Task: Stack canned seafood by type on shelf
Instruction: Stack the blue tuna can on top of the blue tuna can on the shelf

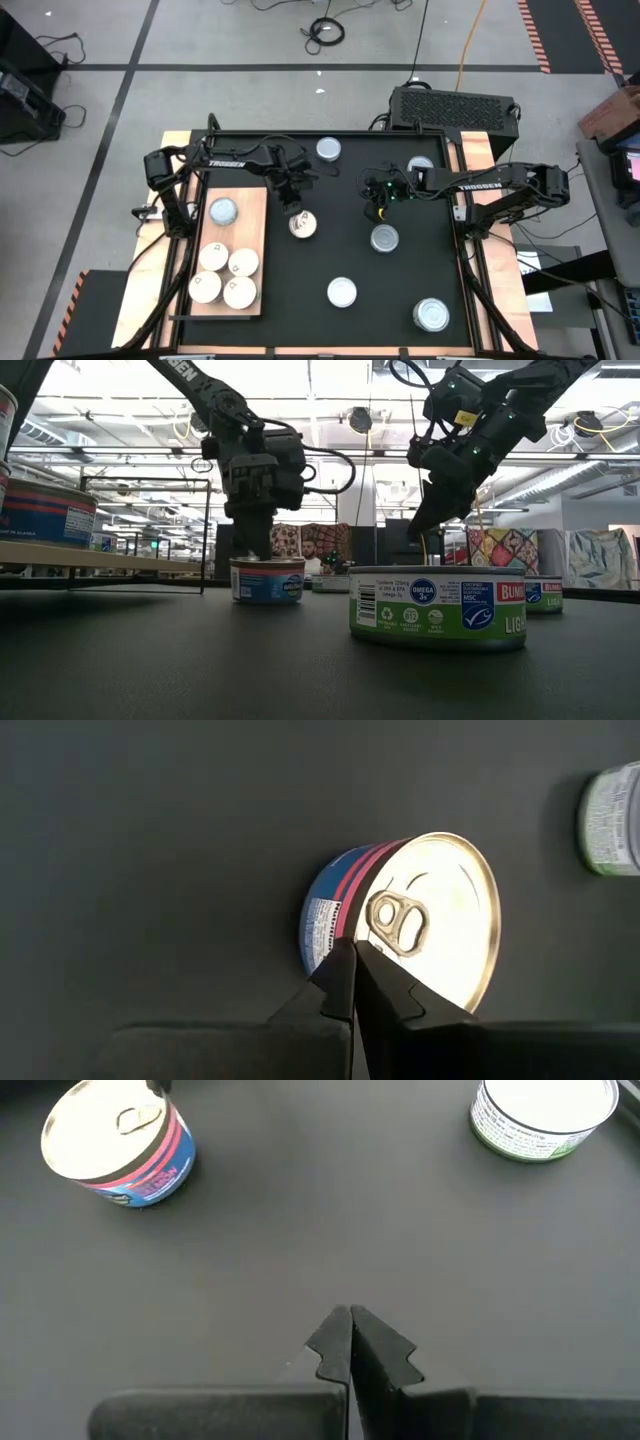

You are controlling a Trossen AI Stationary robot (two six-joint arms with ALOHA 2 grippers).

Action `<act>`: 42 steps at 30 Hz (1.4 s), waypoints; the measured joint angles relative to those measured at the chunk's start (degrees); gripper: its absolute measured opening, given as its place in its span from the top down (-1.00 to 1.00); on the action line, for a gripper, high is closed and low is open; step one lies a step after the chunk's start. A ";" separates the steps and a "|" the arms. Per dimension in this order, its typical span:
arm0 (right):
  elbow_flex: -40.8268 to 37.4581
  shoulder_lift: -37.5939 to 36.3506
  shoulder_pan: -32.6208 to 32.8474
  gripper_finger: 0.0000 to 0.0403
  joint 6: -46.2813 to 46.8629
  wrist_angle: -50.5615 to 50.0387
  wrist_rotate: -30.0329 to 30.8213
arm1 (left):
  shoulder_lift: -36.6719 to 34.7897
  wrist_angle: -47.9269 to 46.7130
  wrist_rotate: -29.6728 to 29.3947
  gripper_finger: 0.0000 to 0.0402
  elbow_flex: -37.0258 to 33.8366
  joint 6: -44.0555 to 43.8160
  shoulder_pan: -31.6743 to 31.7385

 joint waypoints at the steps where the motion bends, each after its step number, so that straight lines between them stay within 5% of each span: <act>1: 0.00 0.00 0.00 1.00 0.00 0.00 0.00 | 0.00 -0.48 0.17 0.98 0.45 0.12 -0.04; 18: 0.00 0.00 0.00 1.00 -0.45 -1.05 0.01 | -0.20 -8.23 2.10 0.98 5.41 5.94 -0.04; 35: 0.00 0.00 0.01 1.00 -0.56 -1.06 0.00 | -1.75 -15.10 12.31 1.00 5.54 11.88 -0.04; 42: 0.00 0.00 0.01 1.00 -0.54 -1.16 0.00 | -4.71 -15.23 10.87 1.00 5.57 12.23 -0.03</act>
